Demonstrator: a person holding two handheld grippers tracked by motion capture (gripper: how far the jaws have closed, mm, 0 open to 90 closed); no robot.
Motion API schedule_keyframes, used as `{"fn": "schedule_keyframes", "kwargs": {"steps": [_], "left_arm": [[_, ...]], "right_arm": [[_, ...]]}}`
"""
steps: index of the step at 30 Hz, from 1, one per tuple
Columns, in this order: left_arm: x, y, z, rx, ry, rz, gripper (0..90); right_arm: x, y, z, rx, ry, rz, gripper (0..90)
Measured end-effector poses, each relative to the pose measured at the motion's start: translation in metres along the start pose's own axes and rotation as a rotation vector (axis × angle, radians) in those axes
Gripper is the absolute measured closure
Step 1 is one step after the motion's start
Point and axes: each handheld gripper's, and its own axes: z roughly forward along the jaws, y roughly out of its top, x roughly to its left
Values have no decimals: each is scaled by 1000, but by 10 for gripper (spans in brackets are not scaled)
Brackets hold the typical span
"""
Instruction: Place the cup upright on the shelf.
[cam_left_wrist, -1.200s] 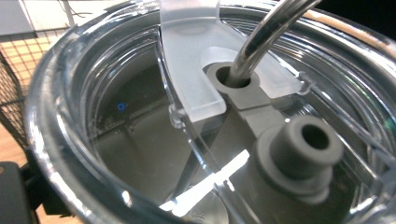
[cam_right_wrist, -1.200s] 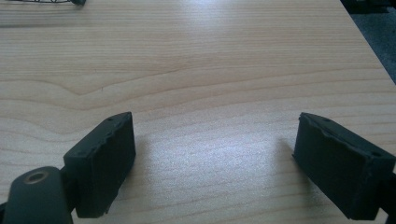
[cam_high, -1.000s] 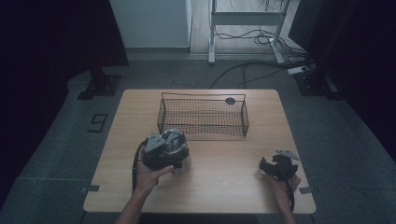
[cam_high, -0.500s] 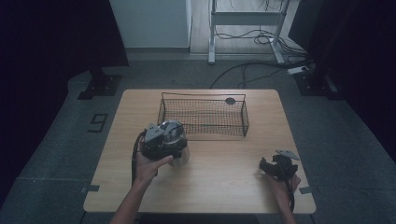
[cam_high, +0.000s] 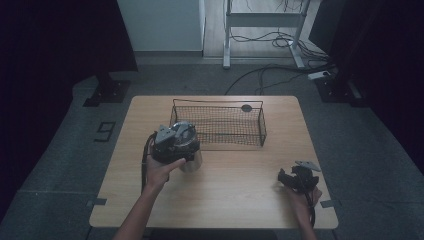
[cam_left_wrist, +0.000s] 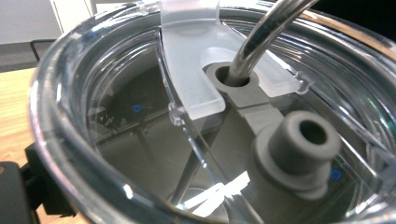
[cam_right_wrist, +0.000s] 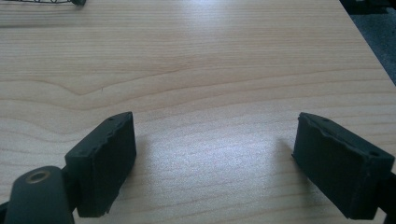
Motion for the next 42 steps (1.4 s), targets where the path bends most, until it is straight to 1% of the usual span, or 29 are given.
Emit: {"fn": "schedule_keyframes", "kwargs": {"steps": [2, 4, 12, 15, 20, 31, 42], "left_arm": [[1, 2, 1, 2, 1, 1, 29], [3, 7, 4, -1, 14, 0, 29], [9, 18, 10, -3, 22, -5, 30], [13, 22, 11, -5, 22, -23, 30], [16, 24, 12, -8, 23, -36, 30], [20, 35, 17, 8, 36, -30, 30], [23, 45, 23, 2, 39, -18, 30]], "right_arm": [[0, 0, 0, 0, 0, -1, 129], [0, 0, 0, 0, 0, 1, 129], [0, 0, 0, 0, 0, 3, 129], [0, 0, 0, 0, -1, 2, 129], [0, 0, 0, -2, -1, 0, 129], [0, 0, 0, 1, 0, -2, 130], [0, 0, 0, -1, 0, -3, 131]]}}
